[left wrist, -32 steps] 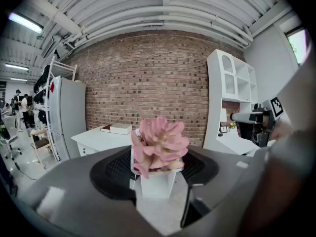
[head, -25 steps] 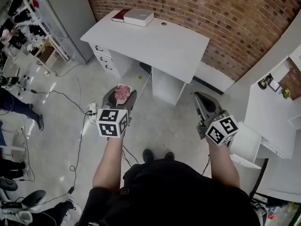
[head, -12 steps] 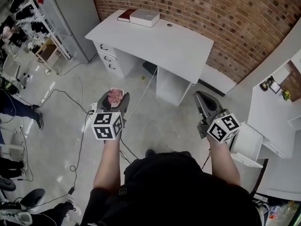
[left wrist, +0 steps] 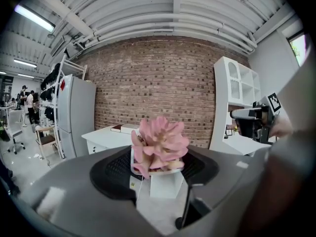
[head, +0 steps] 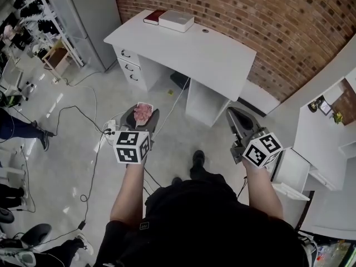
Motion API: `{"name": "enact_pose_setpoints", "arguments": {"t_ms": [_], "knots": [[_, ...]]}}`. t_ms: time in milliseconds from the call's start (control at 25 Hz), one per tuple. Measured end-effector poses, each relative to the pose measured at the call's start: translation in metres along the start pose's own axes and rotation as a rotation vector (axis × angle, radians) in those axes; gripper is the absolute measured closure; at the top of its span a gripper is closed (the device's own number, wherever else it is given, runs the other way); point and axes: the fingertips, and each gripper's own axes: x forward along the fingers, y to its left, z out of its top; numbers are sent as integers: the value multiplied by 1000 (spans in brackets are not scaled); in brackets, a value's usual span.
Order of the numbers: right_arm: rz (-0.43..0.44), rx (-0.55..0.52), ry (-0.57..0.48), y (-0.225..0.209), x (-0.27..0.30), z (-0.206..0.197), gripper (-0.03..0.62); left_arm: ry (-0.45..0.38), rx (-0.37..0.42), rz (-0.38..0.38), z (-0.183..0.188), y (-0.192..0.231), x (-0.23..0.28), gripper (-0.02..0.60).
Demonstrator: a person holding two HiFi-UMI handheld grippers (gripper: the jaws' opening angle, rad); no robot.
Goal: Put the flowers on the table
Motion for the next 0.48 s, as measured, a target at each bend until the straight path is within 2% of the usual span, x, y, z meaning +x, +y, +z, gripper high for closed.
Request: {"name": "enact_pose_setpoints", "arguments": {"t_ms": [280, 480], "knots": [[40, 43, 14, -21, 25, -10, 588, 26, -2, -8, 1, 2, 31, 308], [41, 76, 15, -61, 50, -17, 588, 66, 4, -12, 1, 5, 74, 308]]}}
